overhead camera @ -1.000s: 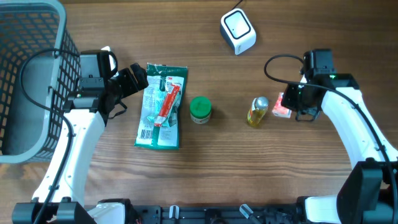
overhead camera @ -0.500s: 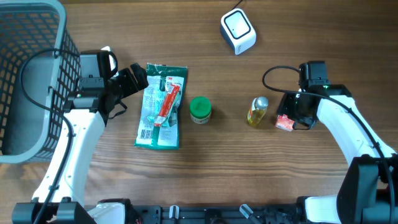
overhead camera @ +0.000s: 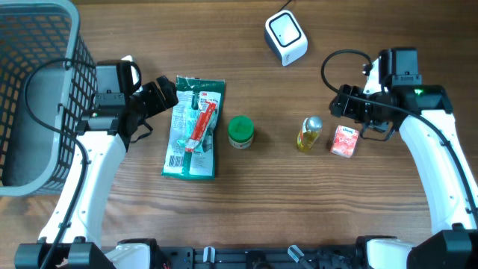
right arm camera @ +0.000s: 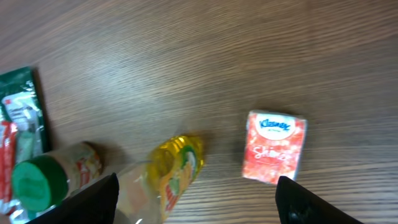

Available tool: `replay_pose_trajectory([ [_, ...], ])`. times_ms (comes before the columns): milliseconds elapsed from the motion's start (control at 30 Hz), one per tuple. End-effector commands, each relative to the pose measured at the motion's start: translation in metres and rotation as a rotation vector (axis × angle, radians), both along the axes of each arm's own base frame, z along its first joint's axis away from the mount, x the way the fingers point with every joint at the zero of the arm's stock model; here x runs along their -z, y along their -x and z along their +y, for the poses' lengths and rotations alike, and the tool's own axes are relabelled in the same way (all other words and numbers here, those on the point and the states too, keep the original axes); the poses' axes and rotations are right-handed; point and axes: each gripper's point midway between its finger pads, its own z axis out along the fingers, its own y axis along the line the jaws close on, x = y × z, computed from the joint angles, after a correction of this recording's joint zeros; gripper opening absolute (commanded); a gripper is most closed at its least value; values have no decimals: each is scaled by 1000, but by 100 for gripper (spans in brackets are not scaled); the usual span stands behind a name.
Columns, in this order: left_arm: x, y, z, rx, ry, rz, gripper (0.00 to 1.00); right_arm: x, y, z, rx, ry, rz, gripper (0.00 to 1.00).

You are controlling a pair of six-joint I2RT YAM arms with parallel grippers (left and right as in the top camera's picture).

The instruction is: Scan the item barcode

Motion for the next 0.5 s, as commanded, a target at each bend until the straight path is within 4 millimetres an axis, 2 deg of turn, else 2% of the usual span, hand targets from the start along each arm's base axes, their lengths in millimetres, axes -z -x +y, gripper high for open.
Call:
replay_pose_trajectory([
  [0, -12, -4, 0, 7, 5, -34, 100, -15, -6, 23, -73, -127, -53, 81],
  [200, -12, -4, 0, 7, 5, -33, 100, -13, -1, 45, -142, -129, -47, 86],
  [367, -12, -4, 0, 7, 5, -34, 100, -3, 7, 64, -197, -36, -22, 92],
  [467, -12, -4, 0, 7, 5, -33, 100, 4, 12, 67, -161, 63, -2, 93],
])
